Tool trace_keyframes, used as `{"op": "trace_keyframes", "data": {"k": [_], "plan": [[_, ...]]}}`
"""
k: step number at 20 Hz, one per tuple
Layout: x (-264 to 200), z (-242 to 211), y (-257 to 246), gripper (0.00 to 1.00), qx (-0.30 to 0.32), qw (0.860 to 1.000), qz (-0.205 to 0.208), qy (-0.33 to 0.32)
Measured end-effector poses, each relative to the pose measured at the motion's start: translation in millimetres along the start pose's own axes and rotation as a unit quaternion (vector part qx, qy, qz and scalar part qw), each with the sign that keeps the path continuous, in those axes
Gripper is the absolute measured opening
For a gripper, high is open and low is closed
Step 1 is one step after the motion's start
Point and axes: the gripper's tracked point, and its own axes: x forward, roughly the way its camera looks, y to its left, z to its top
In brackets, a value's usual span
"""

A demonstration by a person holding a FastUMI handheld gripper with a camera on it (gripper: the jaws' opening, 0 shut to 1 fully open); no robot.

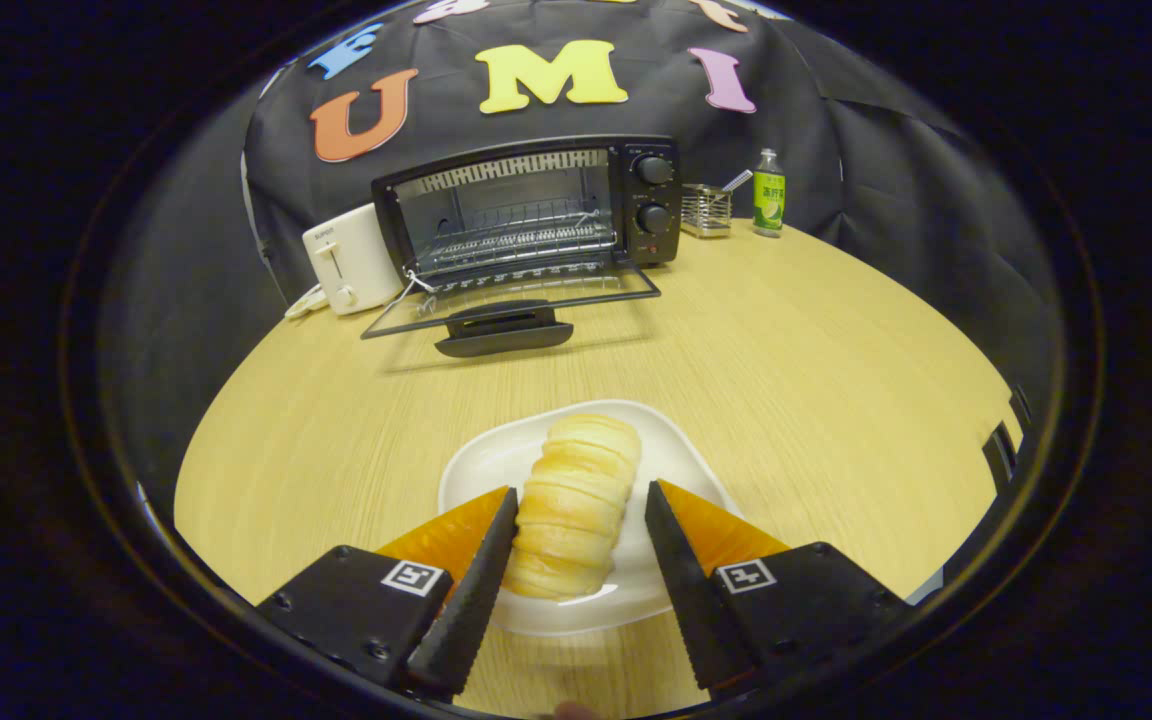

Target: Open the toaster oven, put the food inside, and close the toaster oven door.

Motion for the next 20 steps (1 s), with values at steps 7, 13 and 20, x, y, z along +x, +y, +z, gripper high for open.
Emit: {"op": "trace_keyframes", "data": {"k": [7,13,20], "plan": [[-5.8,4.7,2.1,0.41,0.033,0.999,0.011,-0.008],[-27.5,41.0,11.3,0.37,0.059,0.997,0.030,-0.042],[-19.6,123.8,41.5,0.37,0.087,0.989,0.079,-0.089]]}}
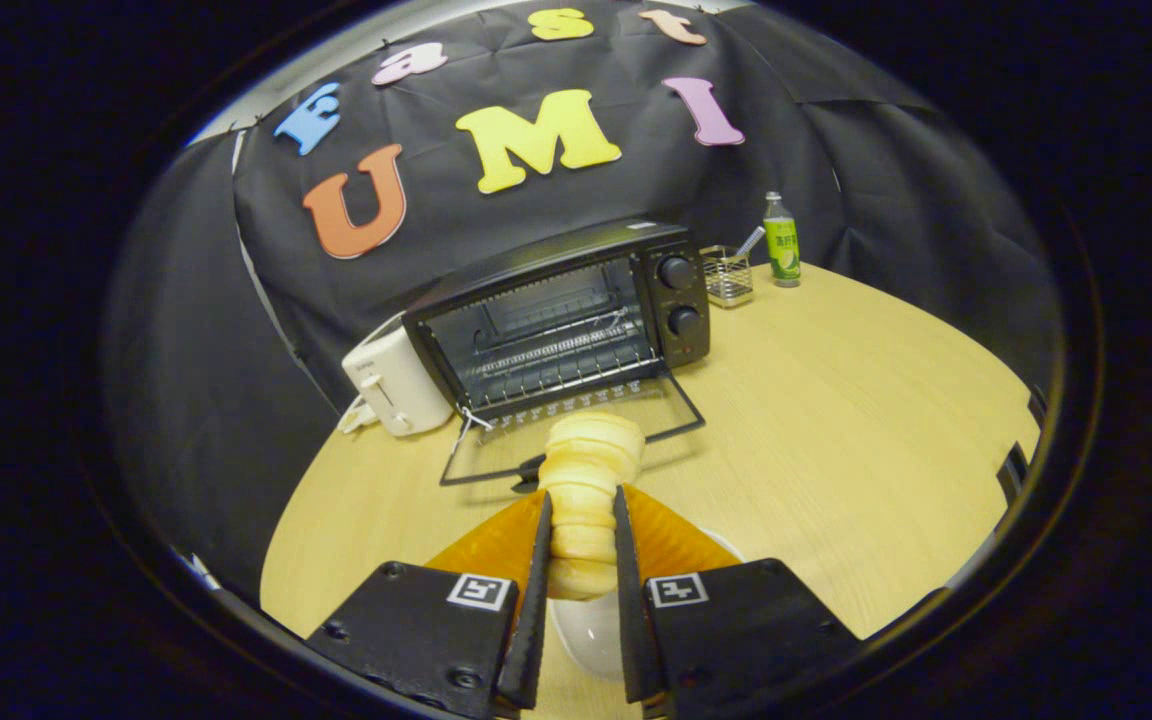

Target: Open the toaster oven, put the food inside, and close the toaster oven door.

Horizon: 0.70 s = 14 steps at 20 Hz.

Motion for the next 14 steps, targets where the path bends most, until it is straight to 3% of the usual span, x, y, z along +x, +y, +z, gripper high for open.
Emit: {"op": "trace_keyframes", "data": {"k": [4,10,14], "plan": [[41.5,43.8,27.7,0.37,0.040,0.998,0.038,-0.022],[129.9,79.8,35.8,0.37,0.093,0.995,0.018,-0.034],[182.8,89.8,21.3,0.37,0.084,0.995,-0.020,-0.049]]}}
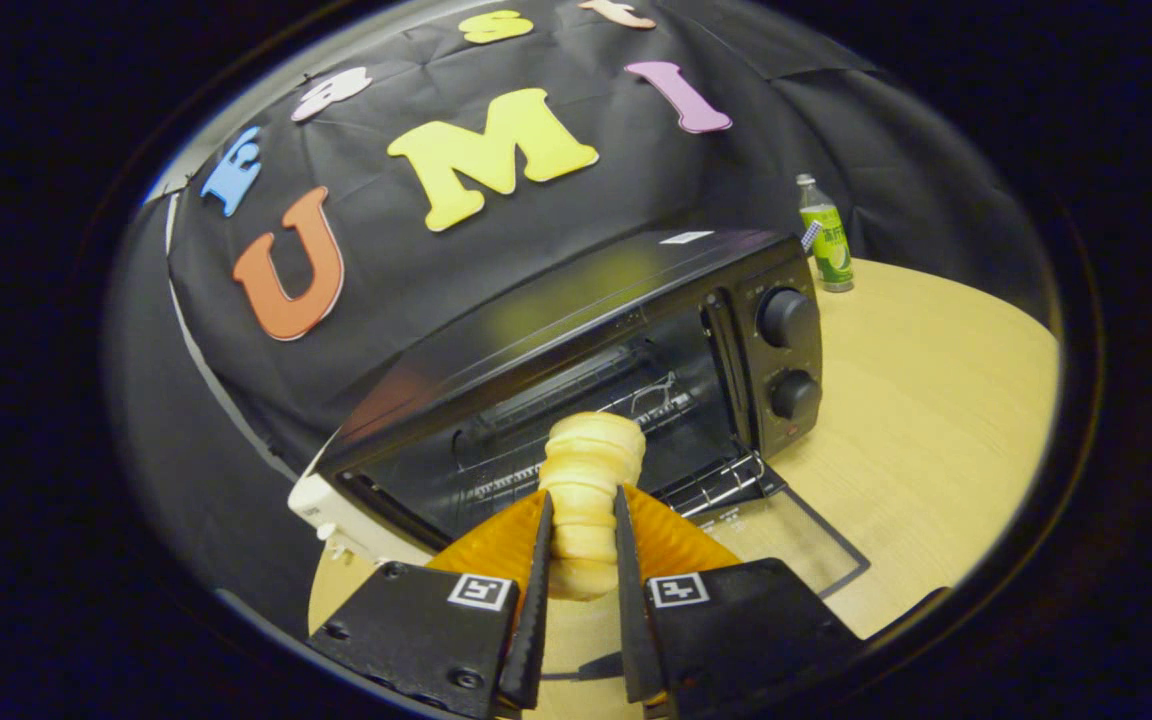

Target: Open the toaster oven, put the food inside, and close the toaster oven door.

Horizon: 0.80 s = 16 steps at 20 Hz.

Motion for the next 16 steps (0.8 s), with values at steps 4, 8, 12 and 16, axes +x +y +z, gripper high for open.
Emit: {"op": "trace_keyframes", "data": {"k": [4,8,12,16], "plan": [[41.2,1.9,-6.8,0.37,0.007,1.000,-0.023,0.001],[54.0,2.9,2.9,0.38,0.000,1.000,-0.019,-0.012],[57.2,-0.1,8.5,0.53,-0.001,1.000,-0.014,-0.010],[37.6,-1.5,15.3,0.85,-0.002,1.000,-0.010,-0.001]]}}
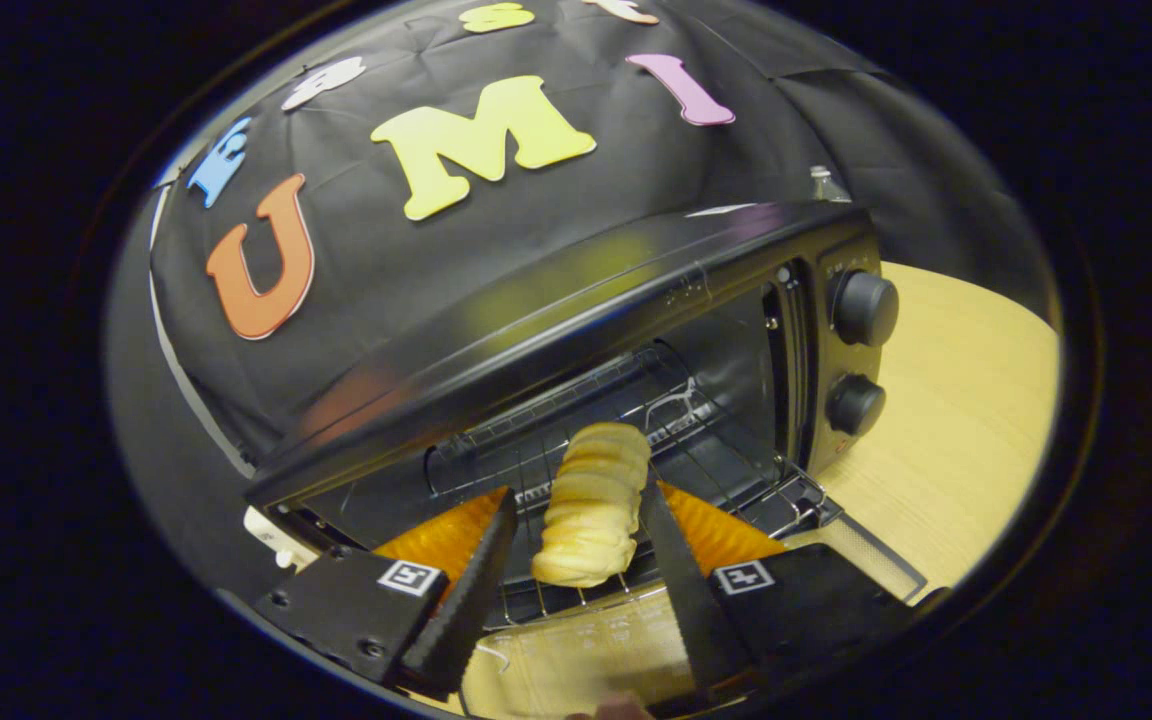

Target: Open the toaster oven, put the food inside, and close the toaster oven door.

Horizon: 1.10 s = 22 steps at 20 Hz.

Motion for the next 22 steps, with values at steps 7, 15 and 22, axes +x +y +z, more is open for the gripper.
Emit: {"op": "trace_keyframes", "data": {"k": [7,15,22], "plan": [[-79.2,-11.7,15.4,0.98,-0.036,0.999,0.034,0.021],[-179.9,-52.1,-11.3,1.00,-0.170,0.982,0.067,0.051],[-192.5,-95.5,-69.8,1.00,-0.190,0.977,0.030,0.094]]}}
